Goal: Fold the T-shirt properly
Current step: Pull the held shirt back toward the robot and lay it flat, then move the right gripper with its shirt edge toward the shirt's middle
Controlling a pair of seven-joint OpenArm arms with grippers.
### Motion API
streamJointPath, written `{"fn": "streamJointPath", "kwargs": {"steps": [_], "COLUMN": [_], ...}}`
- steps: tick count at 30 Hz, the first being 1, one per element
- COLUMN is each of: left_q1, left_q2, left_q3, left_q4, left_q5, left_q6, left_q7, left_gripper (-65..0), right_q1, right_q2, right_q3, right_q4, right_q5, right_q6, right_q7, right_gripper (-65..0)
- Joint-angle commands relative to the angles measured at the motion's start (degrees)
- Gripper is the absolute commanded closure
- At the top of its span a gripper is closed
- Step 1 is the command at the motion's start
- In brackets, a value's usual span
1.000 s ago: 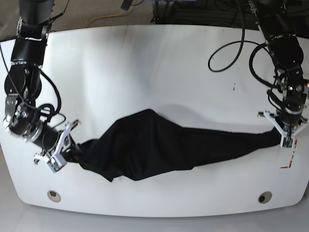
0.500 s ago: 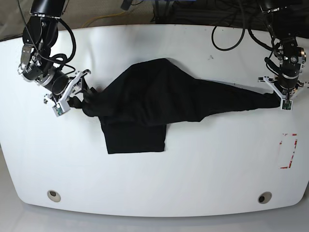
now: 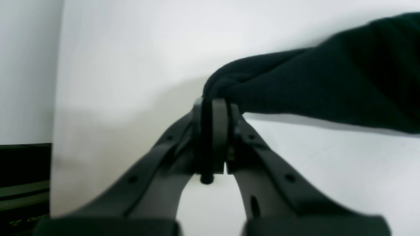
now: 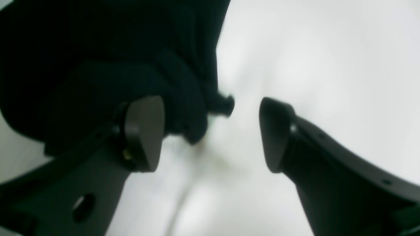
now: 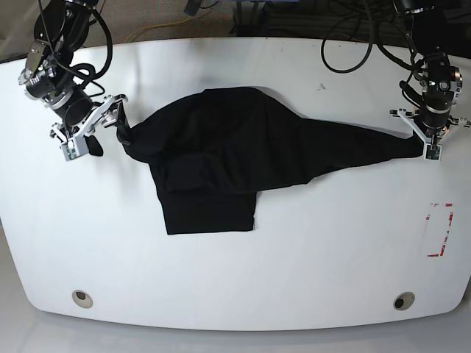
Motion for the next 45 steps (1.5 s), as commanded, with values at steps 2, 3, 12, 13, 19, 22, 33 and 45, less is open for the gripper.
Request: {"fn": "streamJointPath", "kwargs": {"steps": [2, 3, 12, 13, 19, 22, 33, 45], "left_q1": [-0.5, -0.5, -0.5, -0.5, -0.5, -0.5, -0.77, -3.05], "left_q2": [-0.59, -0.59, -0.59, -0.59, -0.59, -0.59, -0.51, -0.51], "left_q3": [0.32, 0.85, 1.55, 1.55, 1.55, 1.55, 1.55, 1.55], "left_q4": [0.12, -0.14, -0.4, -0.4, -0.23, -0.14, -0.23, -0.58], "left_q5": [0.06, 0.06, 0.06, 0.06, -0.03, -0.03, -0.12, -0.03], "left_q6": [0.43, 0.43, 0.43, 0.43, 0.43, 0.43, 0.43, 0.43], "left_q7": [-1.48, -1.48, -1.57, -1.57, -1.57, -1.57, -1.57, -1.57], "left_gripper": [0.0, 0.0, 0.0, 0.0, 0.0, 0.0, 0.0, 0.0], "right_q1": [7.16, 9.53, 27.64, 29.57, 33.88, 34.94, 35.02, 35.02], "right_q2": [0.89, 0.89, 0.72, 0.45, -3.15, -4.21, -7.46, -10.01], "right_q3": [0.33, 0.24, -7.14, -8.72, -11.54, -11.54, -11.63, -11.63], "right_q4": [-4.27, -6.65, -27.04, -29.42, -39.53, -44.54, -51.13, -51.39], "right_q5": [0.89, 0.89, -7.55, -10.62, -20.56, -22.84, -23.72, -23.9], "right_q6": [0.41, 0.41, 0.41, 0.41, 0.41, 0.41, 0.41, 0.41], "right_q7": [-0.9, -1.95, -4.5, -4.41, 3.41, 6.84, 10.18, 13.52], "right_gripper": [-43.8, -43.8, -43.8, -43.8, -44.1, -43.9, -43.8, -5.4]}}
